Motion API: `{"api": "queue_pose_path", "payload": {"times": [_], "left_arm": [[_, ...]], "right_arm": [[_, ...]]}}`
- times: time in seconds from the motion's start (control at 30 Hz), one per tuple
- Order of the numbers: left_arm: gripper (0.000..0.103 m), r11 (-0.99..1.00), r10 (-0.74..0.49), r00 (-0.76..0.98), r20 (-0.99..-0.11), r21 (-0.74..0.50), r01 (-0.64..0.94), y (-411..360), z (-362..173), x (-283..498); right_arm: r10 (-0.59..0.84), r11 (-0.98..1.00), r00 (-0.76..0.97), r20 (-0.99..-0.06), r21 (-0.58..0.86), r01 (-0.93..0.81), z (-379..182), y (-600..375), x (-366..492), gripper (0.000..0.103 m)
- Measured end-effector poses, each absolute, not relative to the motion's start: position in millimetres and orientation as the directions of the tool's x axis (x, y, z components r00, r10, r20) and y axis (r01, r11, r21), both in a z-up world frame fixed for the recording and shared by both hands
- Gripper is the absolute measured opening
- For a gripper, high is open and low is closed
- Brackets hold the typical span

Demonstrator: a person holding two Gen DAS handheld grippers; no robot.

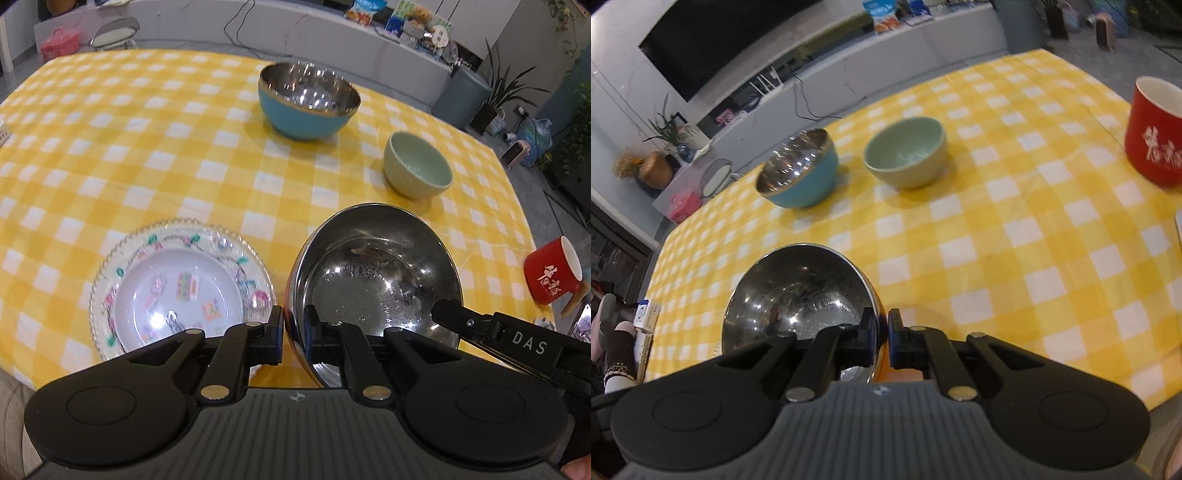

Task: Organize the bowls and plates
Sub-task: 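Lift the orange bowl with both tools and carry it beside the plate stack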

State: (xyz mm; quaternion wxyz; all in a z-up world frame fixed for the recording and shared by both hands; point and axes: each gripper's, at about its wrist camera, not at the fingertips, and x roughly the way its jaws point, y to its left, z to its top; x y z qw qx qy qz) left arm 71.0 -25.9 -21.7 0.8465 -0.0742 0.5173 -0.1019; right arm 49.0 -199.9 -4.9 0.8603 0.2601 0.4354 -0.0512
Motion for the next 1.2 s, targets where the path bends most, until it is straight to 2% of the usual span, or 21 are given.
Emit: {"api": "queue_pose_path", "payload": {"times": [0.4, 0.7, 0.93, 1.03, 1.07, 1.1, 1.13, 1.2], "left_arm": [[0.012, 0.966, -0.259, 0.416, -0.872, -0.241, 0.096, -25, -31, 72], [0.015, 0.943, -0.333, 0.338, -0.88, -0.31, 0.123, -40, -34, 77], [0.017, 0.943, -0.331, 0.326, -0.885, -0.307, 0.125, -45, -35, 82], [0.02, 0.945, -0.328, 0.334, -0.884, -0.304, 0.124, -45, -34, 82], [0.025, 0.943, -0.333, 0.339, -0.88, -0.309, 0.125, -45, -33, 82], [0.035, 0.94, -0.341, 0.346, -0.874, -0.316, 0.128, -44, -33, 82], [0.04, 0.938, -0.347, 0.352, -0.869, -0.322, 0.129, -44, -31, 82], [0.044, 0.937, -0.351, 0.368, -0.861, -0.324, 0.135, -43, -27, 81]], "right_arm": [[0.156, 0.85, 0.592, -0.791, 0.413, 0.328, -20, -205, 50, 0.005], [0.096, 0.843, 0.588, -0.803, 0.38, 0.381, -10, -221, 47, 0.009], [0.101, 0.827, 0.587, -0.803, 0.396, 0.4, -15, -226, 48, 0.01], [0.104, 0.83, 0.593, -0.798, 0.399, 0.391, -14, -224, 47, 0.012], [0.104, 0.831, 0.595, -0.797, 0.399, 0.388, -14, -224, 47, 0.012], [0.106, 0.832, 0.597, -0.795, 0.4, 0.385, -13, -224, 47, 0.015], [0.106, 0.831, 0.599, -0.793, 0.402, 0.384, -13, -224, 47, 0.018], [0.106, 0.829, 0.608, -0.787, 0.407, 0.383, -12, -224, 47, 0.033]]}}
